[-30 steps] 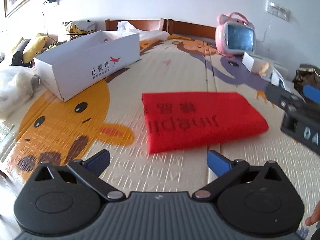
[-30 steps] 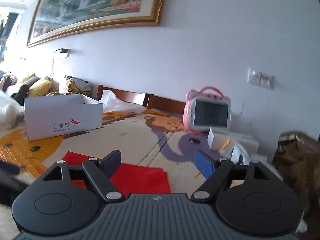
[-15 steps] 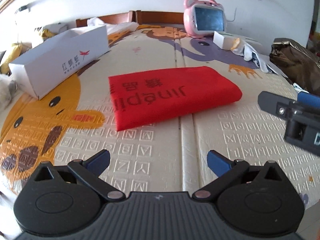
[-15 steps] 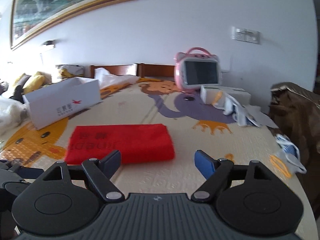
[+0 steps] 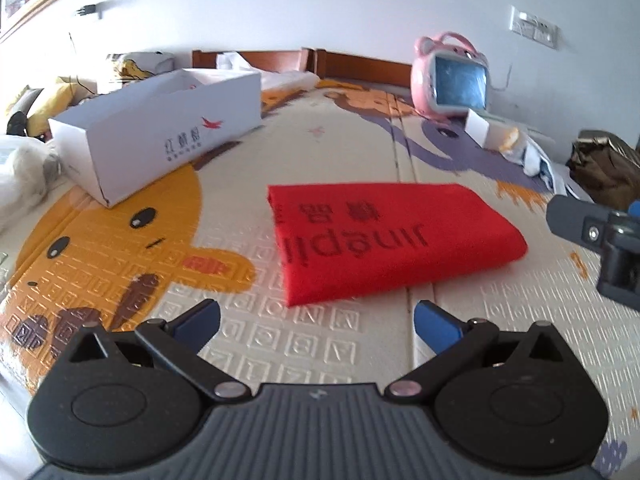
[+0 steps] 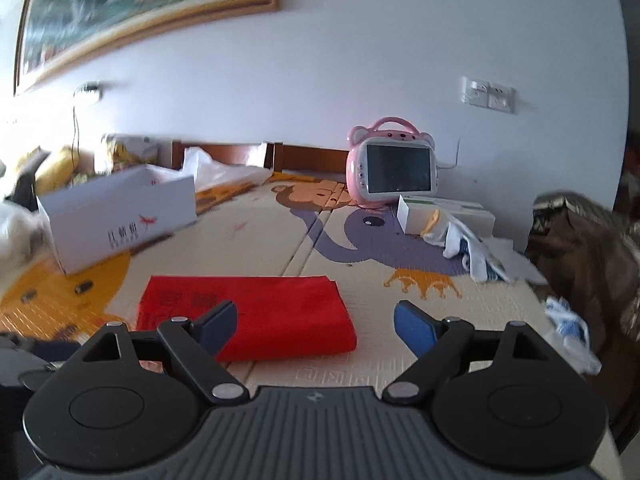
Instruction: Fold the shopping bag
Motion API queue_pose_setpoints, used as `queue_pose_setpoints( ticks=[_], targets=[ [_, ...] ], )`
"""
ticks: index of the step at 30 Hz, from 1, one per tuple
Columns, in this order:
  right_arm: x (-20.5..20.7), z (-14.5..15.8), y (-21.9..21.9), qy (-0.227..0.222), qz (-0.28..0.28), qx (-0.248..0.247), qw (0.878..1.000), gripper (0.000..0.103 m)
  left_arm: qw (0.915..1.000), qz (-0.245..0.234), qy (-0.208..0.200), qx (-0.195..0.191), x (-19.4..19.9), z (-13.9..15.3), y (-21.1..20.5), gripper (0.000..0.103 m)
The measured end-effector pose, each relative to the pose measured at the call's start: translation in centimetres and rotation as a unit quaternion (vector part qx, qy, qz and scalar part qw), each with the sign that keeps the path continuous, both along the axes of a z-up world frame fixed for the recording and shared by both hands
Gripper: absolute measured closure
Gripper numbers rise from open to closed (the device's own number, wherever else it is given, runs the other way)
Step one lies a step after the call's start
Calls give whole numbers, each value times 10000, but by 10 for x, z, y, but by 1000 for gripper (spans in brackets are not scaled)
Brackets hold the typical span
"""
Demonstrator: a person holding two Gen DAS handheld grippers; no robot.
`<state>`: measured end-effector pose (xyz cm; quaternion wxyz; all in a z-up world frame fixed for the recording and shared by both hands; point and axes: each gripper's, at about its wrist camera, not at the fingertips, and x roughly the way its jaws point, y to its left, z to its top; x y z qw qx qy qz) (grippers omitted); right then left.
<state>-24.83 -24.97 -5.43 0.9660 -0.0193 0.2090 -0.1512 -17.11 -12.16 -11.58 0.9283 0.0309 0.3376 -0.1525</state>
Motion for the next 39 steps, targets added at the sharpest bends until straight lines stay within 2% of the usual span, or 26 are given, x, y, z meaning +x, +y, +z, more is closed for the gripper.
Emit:
queue_pose_setpoints(
  ticks=[6, 13, 18, 21, 25, 26, 28, 30, 31, 32, 34, 35, 38, 39],
  targets=[
    [0, 1, -10, -270, 55, 316, 9991, 14, 9998, -32, -140, 134, 2, -1, -6, 1],
    [4, -6, -27, 249, 60, 623, 9977, 14, 9998, -187, 21, 10, 4, -7, -11, 1],
    [2, -15, -31, 383, 91, 704, 9967, 14, 9989, -326, -86, 310, 1, -11, -20, 1],
    [0, -14, -30, 265, 203, 775, 9964, 14, 9986, -390, -55, 343, 0, -14, -23, 1],
    [-15, -4, -31, -415, 279, 874, 9949, 12, 9985, -253, -193, 438, -3, -15, -22, 1],
    [-16, -6, -36, -500, 423, 1052, 9923, 1, 9989, -221, -233, 354, -4, -14, -20, 1],
    [-16, -12, -44, -580, 591, 1381, 9870, 0, 9990, -176, -331, 232, -6, -12, -17, 1],
    [-14, -19, -50, -551, 586, 1646, 9831, 0, 9987, -121, -401, 290, -7, -11, -17, 1],
    [-15, -19, -49, -600, 569, 1639, 9830, 0, 9983, -82, -451, 355, -7, -11, -17, 1],
    [-21, -18, -46, -813, 556, 1441, 9846, 0, 9978, -46, -499, 440, -7, -10, -18, 1],
    [-25, -15, -40, -964, 640, 1160, 9865, 0, 9975, -77, -482, 508, -6, -11, -19, 1],
    [-23, -14, -37, -904, 755, 983, 9882, 0, 9975, -138, -440, 541, -5, -11, -19, 1],
    [-4, -19, -34, -161, 677, 770, 9946, 0, 9973, -221, -387, 576, -4, -14, -19, 1],
    [1, -23, -33, -39, 629, 675, 9957, 0, 9973, -241, -373, 579, -4, -15, -19, 1]
  ],
)
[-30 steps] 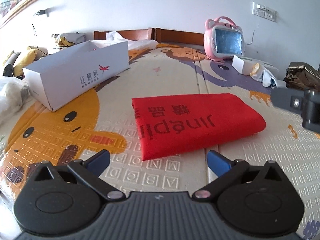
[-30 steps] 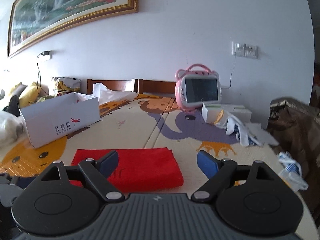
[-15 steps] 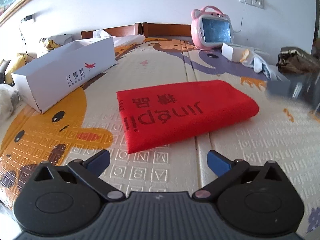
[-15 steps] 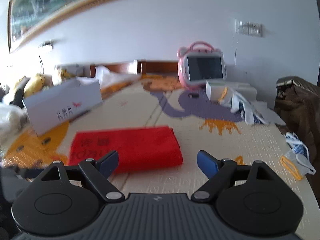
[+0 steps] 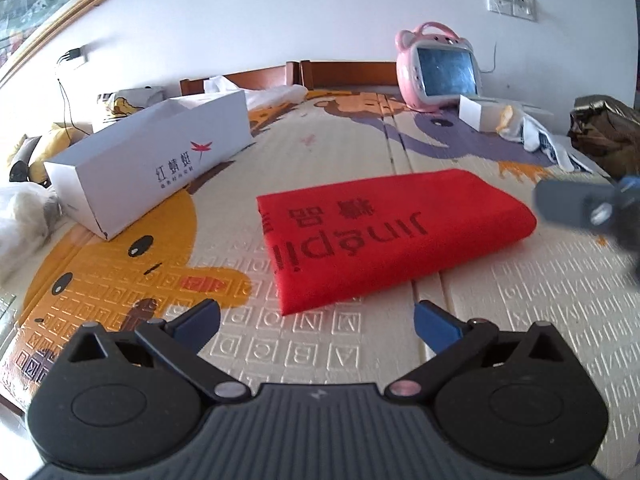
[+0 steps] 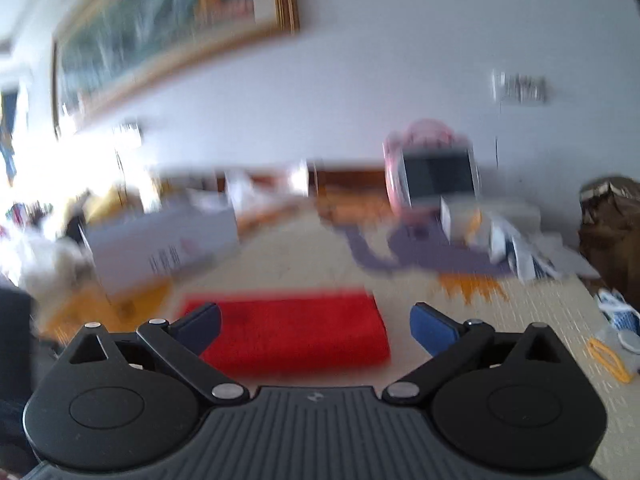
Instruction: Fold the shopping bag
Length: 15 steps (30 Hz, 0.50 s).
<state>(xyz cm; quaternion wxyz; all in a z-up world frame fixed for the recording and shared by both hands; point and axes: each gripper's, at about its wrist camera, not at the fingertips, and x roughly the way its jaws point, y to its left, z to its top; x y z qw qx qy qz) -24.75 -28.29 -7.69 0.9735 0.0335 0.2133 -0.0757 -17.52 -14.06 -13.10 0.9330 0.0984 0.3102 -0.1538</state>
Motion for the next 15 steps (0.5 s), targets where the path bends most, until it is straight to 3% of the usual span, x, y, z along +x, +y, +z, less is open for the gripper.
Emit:
queue_pose_setpoints(
  ticks=[9, 15],
  targets=[
    [4, -12, -6, 386, -68, -281, 9988, 0, 9989, -369, 269, -65, 4, -9, -16, 1],
    [7, -15, -14, 464, -77, -231, 9986, 0, 9993, -256, 258, -132, 8, -7, -22, 1]
  ],
)
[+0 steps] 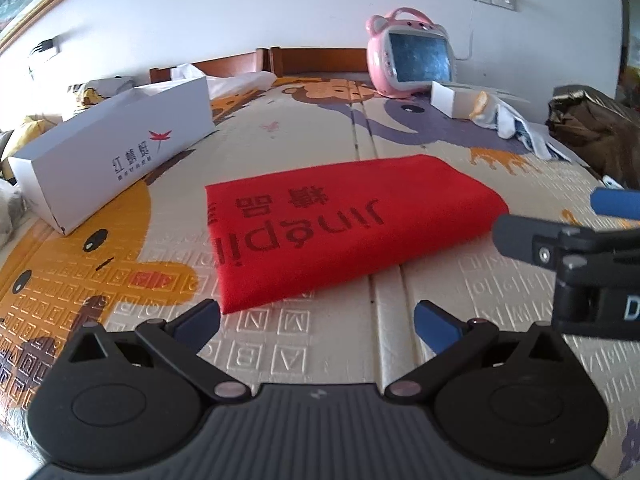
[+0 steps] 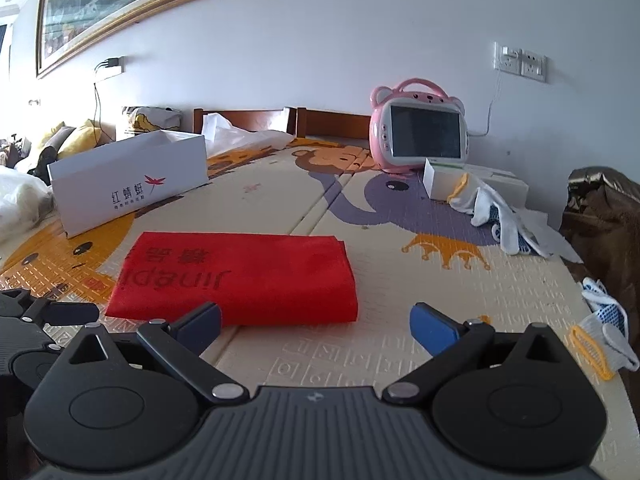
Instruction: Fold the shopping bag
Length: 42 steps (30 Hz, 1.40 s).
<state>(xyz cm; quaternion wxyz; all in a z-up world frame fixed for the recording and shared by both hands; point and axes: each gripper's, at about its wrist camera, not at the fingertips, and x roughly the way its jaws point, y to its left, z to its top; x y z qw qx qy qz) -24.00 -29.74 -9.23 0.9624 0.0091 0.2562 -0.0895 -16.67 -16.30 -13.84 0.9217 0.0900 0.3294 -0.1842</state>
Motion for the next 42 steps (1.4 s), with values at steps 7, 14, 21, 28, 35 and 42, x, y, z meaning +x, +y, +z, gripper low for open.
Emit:
queue_pose_setpoints(
  ticks=[7, 14, 21, 28, 35, 42],
  targets=[
    [11, 4, -3, -2, 78, -102, 9999, 0, 9954, -277, 357, -848, 5, 2, 11, 0],
    [17, 3, -9, 33, 328, -28, 9995, 0, 9982, 268, 314, -425, 15, 1, 15, 1],
    [23, -1, -20, 177, 314, -32, 9993, 0, 10000, 31, -4, -68, 19, 11, 13, 1],
    [41, -5, -45, 175, 319, 1161, 9926, 0, 9896, -1072, -735, 612, 17, 26, -12, 1],
    [49, -6, -42, 289, 288, 1218, 9917, 0, 9487, -2243, -1181, 1890, 27, 18, -34, 0],
    [55, -6, -39, 350, 234, 1225, 9916, 0, 9110, -3289, -996, 2279, 40, 15, -28, 0]
  ],
)
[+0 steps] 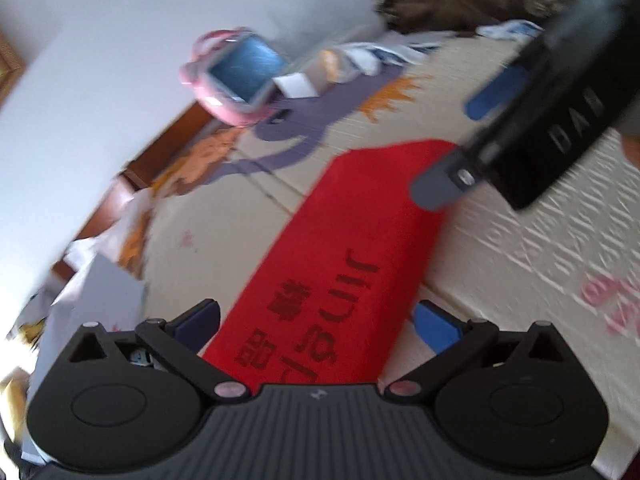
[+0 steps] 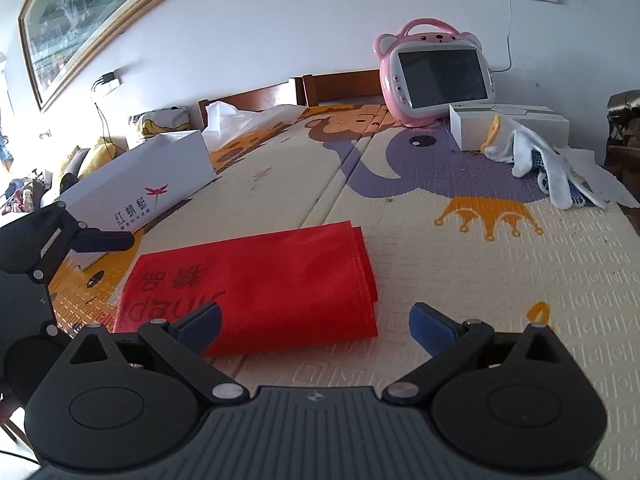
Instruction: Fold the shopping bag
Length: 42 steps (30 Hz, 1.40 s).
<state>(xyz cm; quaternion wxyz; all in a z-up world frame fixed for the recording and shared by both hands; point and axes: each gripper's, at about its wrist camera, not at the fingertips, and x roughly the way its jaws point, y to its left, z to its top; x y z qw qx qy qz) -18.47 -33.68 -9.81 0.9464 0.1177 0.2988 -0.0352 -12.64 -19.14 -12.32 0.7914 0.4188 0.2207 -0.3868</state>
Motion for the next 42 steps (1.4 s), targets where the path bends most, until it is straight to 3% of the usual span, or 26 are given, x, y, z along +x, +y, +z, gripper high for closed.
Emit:
queue_pose_setpoints(
  ticks=[6, 12, 13, 15, 17, 21, 23, 27, 30, 33, 38, 40, 42],
  targets=[
    [3, 1, 6, 7, 104, -80, 9999, 0, 9981, -561, 230, 80, 7, -10, 7, 0],
    [2, 5, 23, -73, 393, -886, 9953, 0, 9917, -1025, 781, 25, 20, -7, 16, 0],
    [1, 4, 30, -74, 567, -1318, 9896, 0, 9905, -1084, 849, 27, 22, -7, 17, 0],
    [0, 3, 44, -76, 940, -2250, 9698, 0, 9887, -1157, 950, 9, 24, -7, 19, 0],
    [0, -3, 57, -75, 1278, -3290, 9356, 0, 9862, -1195, 1142, -31, 30, -8, 21, 0],
    [-4, -13, 64, -281, 1924, -4234, 8848, 2, 9821, -1190, 1460, -67, 41, -8, 21, 0],
    [-5, -19, 64, -249, 2254, -4479, 8648, 4, 9812, -1203, 1511, -50, 42, -8, 21, 0],
    [-3, -39, 67, 50, 2585, -5440, 7982, 8, 9795, -1262, 1570, -18, 44, -9, 20, 0],
    [4, -34, 69, 216, 2961, -5531, 7784, 15, 9778, -1305, 1641, 9, 48, -9, 19, 0],
    [14, -34, 72, 402, 3304, -5876, 7375, 17, 9767, -1309, 1700, 14, 49, -9, 18, 0],
    [28, -34, 77, 589, 3727, -6175, 6902, 29, 9750, -1307, 1797, 6, 53, -10, 18, 0],
    [33, -41, 80, 527, 3780, -6434, 6636, 30, 9742, -1307, 1839, 2, 55, -10, 18, 0],
    [33, -46, 82, 403, 3816, -6605, 6453, 30, 9737, -1311, 1862, 1, 56, -10, 18, 0]
  ],
)
